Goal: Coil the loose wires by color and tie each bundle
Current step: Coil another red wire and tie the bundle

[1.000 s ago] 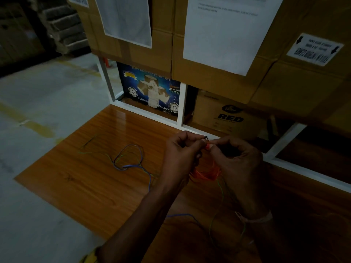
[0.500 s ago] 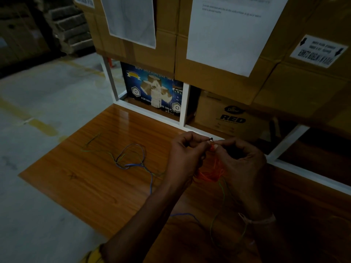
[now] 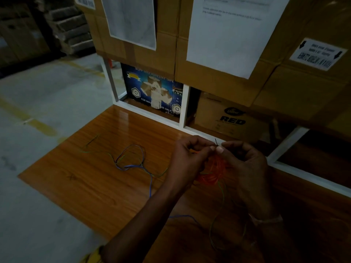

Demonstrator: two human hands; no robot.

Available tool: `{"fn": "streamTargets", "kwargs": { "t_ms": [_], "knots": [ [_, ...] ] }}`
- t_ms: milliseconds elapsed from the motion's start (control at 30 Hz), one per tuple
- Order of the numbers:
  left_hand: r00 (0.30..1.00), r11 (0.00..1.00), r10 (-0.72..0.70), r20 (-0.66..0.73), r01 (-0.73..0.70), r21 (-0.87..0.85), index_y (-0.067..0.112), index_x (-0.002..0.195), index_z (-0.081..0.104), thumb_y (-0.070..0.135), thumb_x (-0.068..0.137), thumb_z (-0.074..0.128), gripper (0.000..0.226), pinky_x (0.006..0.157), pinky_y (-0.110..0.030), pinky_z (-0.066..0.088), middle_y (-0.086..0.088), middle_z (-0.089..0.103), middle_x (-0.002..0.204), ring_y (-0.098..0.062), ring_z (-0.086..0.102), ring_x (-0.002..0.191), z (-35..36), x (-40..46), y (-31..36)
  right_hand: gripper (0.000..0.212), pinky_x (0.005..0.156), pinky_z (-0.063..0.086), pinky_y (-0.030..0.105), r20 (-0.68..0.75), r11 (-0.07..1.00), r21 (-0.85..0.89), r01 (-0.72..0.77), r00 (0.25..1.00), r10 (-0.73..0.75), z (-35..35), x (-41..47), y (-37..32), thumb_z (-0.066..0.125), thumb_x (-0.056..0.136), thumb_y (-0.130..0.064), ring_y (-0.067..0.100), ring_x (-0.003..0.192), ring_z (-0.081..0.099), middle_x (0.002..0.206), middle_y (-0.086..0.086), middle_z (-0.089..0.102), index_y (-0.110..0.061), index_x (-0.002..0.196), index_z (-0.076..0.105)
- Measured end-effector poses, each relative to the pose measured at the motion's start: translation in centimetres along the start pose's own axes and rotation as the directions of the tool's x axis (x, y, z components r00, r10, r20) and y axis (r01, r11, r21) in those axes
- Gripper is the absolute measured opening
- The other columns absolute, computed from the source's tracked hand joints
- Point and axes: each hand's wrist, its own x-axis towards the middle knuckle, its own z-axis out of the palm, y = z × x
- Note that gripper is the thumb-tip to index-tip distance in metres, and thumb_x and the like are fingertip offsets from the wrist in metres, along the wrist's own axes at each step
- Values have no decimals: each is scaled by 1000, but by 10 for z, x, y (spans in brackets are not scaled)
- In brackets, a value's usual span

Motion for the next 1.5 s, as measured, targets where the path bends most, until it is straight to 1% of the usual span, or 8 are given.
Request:
{"fn": "streamTargets", "kwargs": {
  "t_ms": [267, 467, 600, 767, 900, 1167, 1333, 1500],
  "knots": [
    [1000, 1000, -4, 22, 4, 13, 8, 99, 78, 11, 96, 76, 4, 46, -25, 38, 2, 70, 79, -10, 52, 54, 1, 2, -4, 22, 78, 61, 28, 112, 996, -40, 77, 991, -72, -9, 5, -2, 73, 91, -13, 15, 98, 75, 105, -1, 78, -18, 112, 77],
    [1000, 1000, -10, 26, 9, 29, 9, 99, 78, 11, 96, 75, 4, 47, -26, 39, 1, 72, 79, -14, 52, 55, 1, 2, -4, 10, 78, 63, 32, 111, 981, -142, 129, 987, -114, -9, 8, -1, 71, 94, -14, 13, 92, 74, 97, -3, 78, -16, 101, 77],
    [999, 1000, -32, 9, 32, 2, 6, 99, 75, 11, 97, 74, 5, 47, -25, 40, 0, 70, 75, -11, 53, 54, 1, 3, -6, 5, 73, 55, 18, 108, 931, -300, 206, 978, -181, -6, 11, 2, 66, 99, -18, 5, 90, 68, 93, -4, 72, -18, 98, 71],
    [998, 997, -26, -60, 30, 66, 7, 99, 72, 16, 100, 72, 9, 48, -25, 44, 2, 66, 73, -9, 53, 53, 2, 5, -10, 24, 78, 47, 38, 135, 723, -543, 428, 894, -427, 6, 12, 13, 52, 100, -30, 26, 102, 53, 91, -10, 56, -11, 96, 65],
    [994, 993, -26, -111, 38, 109, 7, 103, 71, 21, 103, 68, 14, 51, -24, 46, -1, 64, 75, -5, 55, 55, -2, 11, -13, 22, 77, 48, 26, 175, 768, -452, 455, 889, -423, 8, 9, 11, 49, 101, -29, 17, 96, 59, 97, 2, 64, -11, 100, 63],
    [996, 993, -40, -84, 49, 103, 6, 107, 69, 22, 104, 66, 17, 50, -24, 45, -1, 62, 75, -6, 53, 54, 1, 18, -10, 19, 76, 56, 36, 142, 793, -399, 461, 885, -443, 8, 14, 8, 48, 104, -24, 11, 91, 69, 94, -2, 70, -11, 103, 61],
    [996, 996, -26, -82, 33, 78, 1, 103, 70, 18, 104, 66, 17, 47, -25, 41, -3, 58, 68, -7, 48, 50, 8, 19, -9, 11, 79, 50, 22, 216, 861, -289, 419, 904, -368, 1, 13, 5, 52, 105, -15, 8, 90, 67, 90, -6, 68, -13, 98, 61],
    [998, 997, -38, -52, 41, 59, 0, 104, 72, 16, 102, 69, 17, 50, -23, 42, -4, 61, 71, -4, 51, 52, 17, 20, -10, 11, 81, 50, 21, 324, 925, -171, 341, 906, -274, -18, 13, -2, 53, 104, -6, 11, 89, 64, 89, -3, 66, -7, 97, 62]
  ]
}}
